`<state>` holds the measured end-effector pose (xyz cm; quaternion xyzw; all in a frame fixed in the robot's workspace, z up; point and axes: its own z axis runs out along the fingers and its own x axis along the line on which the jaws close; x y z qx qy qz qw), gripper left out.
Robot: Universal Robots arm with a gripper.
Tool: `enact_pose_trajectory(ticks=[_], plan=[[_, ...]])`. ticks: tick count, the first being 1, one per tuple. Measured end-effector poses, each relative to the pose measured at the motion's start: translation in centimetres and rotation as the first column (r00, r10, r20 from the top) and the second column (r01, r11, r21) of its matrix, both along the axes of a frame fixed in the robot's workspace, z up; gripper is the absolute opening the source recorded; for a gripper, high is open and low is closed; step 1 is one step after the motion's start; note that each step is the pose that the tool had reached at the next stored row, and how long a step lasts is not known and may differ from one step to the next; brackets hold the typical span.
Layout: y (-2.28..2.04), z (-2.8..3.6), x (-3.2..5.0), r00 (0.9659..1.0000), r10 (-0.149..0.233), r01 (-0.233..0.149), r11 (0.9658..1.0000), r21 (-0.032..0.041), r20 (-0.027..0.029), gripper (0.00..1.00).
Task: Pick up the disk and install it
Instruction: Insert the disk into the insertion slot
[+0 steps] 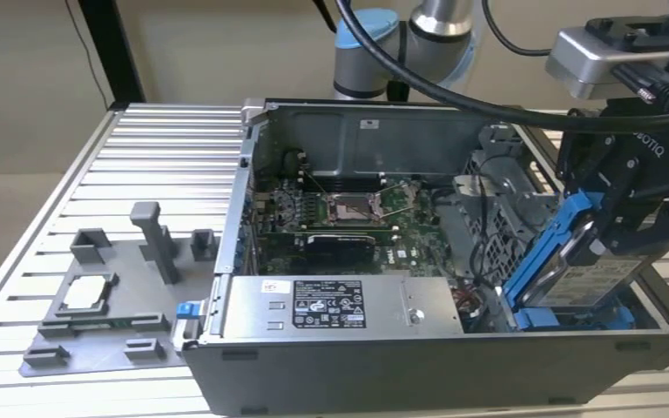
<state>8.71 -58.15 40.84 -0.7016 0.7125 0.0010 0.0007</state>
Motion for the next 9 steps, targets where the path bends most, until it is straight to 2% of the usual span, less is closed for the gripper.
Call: enact_pose_trajectory(ticks=[9], plan=[[-0.01,-0.05,0.0,1.0,0.0,0.0,1.0,0.0001,-0.0001,0.0]])
